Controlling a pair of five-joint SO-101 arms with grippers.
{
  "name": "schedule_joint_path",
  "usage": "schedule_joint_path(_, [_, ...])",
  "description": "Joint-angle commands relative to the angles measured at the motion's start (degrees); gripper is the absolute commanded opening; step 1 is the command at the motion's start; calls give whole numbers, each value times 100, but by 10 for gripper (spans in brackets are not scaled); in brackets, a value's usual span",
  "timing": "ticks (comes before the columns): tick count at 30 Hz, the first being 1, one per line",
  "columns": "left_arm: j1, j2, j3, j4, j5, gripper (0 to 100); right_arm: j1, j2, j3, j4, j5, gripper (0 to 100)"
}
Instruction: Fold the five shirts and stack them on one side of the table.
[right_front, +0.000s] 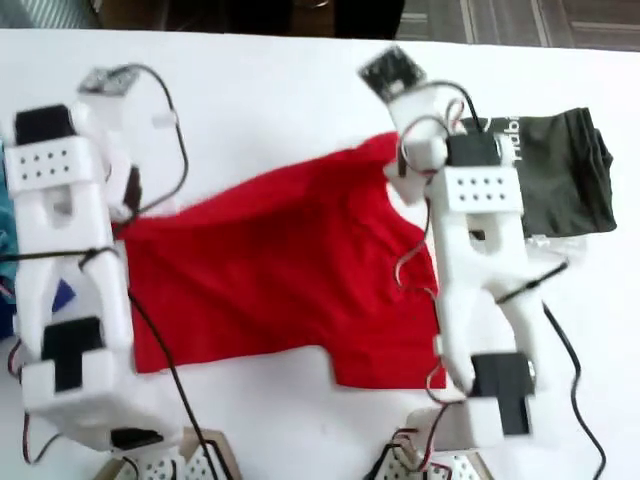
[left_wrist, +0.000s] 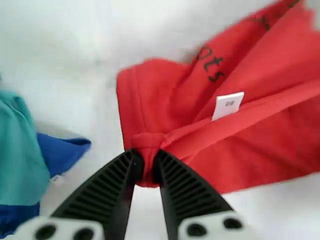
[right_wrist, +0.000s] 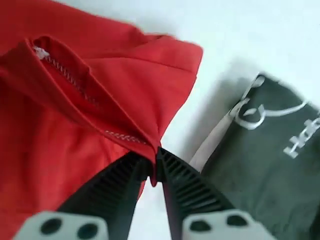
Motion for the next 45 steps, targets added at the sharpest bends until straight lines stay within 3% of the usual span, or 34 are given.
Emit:
schedule_joint_path(1, [-35, -791, 1086, -316, -316, 26, 92, -1051, 1160, -215, -26, 20])
schedule_joint_path(9, [-18, -1486, 3073, -1108, -782, 26, 163, -3204, 3560, -567, 457, 20])
schedule_joint_path(20, [-44, -1767, 3749, -1108, -1090, 26, 549, -4804, 5090, -224, 1099, 19])
schedule_joint_path(36, [-18, -2224, 3600, -431, -1134, 26, 549, -6378, 5486, 804, 1389, 19])
schedule_joint_path(45, [-44, -2514, 4954, -1336, -1424, 26, 549, -6404, 5969, 804, 1732, 19])
